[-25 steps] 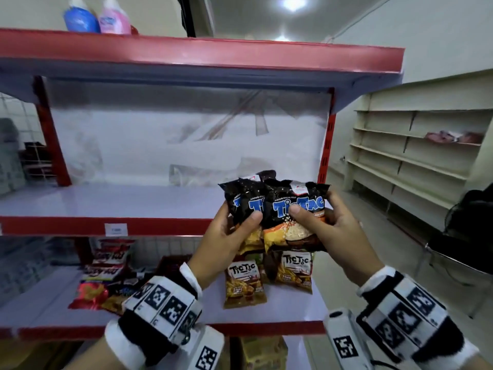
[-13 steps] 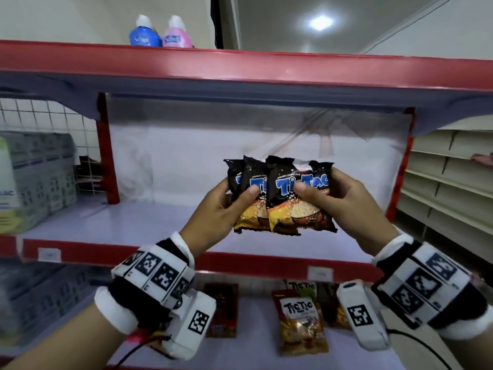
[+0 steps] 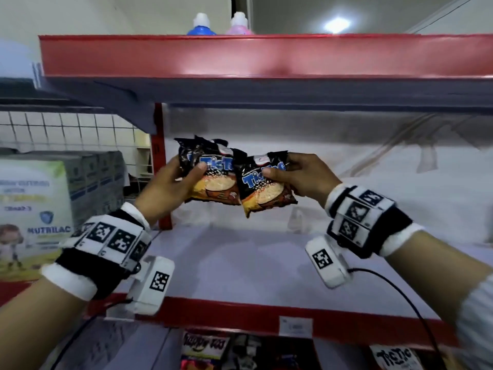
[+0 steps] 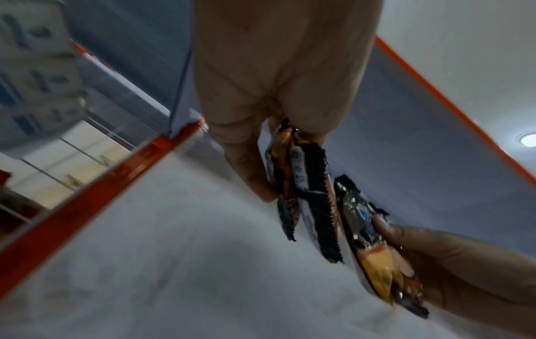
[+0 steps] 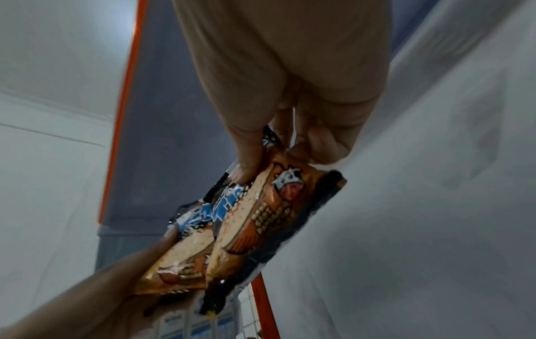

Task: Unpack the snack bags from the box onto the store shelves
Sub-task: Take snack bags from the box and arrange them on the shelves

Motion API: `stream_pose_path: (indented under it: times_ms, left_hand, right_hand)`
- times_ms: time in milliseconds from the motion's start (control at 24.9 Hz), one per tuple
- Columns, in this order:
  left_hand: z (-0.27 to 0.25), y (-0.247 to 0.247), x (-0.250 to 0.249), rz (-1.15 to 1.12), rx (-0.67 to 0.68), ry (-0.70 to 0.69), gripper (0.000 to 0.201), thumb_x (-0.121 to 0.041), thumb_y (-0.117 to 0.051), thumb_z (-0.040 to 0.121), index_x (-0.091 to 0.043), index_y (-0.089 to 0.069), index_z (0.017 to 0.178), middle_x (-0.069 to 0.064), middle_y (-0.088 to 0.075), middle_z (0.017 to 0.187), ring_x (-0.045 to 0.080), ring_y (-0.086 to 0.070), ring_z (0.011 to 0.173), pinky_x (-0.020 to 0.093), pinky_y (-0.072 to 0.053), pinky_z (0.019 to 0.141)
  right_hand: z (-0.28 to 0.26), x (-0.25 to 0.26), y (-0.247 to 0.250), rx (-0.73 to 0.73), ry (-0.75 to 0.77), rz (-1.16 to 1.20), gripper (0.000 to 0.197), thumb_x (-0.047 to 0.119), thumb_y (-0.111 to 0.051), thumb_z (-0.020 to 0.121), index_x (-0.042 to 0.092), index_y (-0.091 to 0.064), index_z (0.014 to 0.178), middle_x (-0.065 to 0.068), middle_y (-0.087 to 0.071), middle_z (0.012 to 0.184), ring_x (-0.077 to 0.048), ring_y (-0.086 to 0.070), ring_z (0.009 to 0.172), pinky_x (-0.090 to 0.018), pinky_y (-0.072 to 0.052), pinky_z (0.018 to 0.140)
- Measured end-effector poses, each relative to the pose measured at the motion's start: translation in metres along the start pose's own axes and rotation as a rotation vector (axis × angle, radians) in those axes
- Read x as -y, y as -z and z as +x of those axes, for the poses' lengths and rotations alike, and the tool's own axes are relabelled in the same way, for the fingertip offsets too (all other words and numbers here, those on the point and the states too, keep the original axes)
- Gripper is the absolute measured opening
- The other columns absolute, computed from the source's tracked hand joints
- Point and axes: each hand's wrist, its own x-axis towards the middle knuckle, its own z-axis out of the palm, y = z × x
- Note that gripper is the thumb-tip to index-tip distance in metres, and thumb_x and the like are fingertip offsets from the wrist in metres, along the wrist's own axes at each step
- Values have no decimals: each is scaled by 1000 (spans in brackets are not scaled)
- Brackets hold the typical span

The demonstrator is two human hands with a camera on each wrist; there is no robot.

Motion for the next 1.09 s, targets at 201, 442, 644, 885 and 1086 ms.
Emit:
stream_pose_path:
  times_ms: [201,442,644,885,1086]
  left_hand:
    - [11,58,51,62,-99,116,34,-35,-51,94,-12,-57,119,4,-66,111,24,-62,104,34,-49,88]
    - [1,79,70,10,-129,166,23,-36,-52,93,-25,-56,113,-11,-66,98,2,-62,90,19,-47,75]
    - [0,76,81,33,-115,201,28,-38,-52,93,-23,-57,117,-4,-68,104,10,-64,95,24,-50,79]
    - [-1,76,96,84,-57,234,36,-38,-51,94,-20,-55,125,-1,-65,114,13,-61,103,26,-46,89]
    - [8,73,98,-1,-60,266,36,-35,-51,95,-18,-55,125,2,-66,117,15,-63,102,27,-47,88]
  right_hand:
    - [63,-27,-81,88,-132,-179,31,31,-75,78,13,-71,103,-7,-71,82,-13,-61,55,-23,-53,57]
    - [101,-64,-154,231,-313,-113,27,12,-70,82,-7,-67,101,-14,-70,82,-26,-67,69,-38,-58,81]
    - [119,-77,-186,281,-338,-294,41,27,-80,74,-2,-70,101,-11,-71,93,-16,-61,71,-29,-51,76]
    - [119,-79,-200,280,-361,-227,36,8,-63,87,-6,-57,120,-16,-64,112,-14,-59,69,-16,-52,56]
    - [111,-30,-182,95,-217,50,27,17,-51,95,1,-63,113,-19,-66,115,-22,-61,83,-36,-54,78]
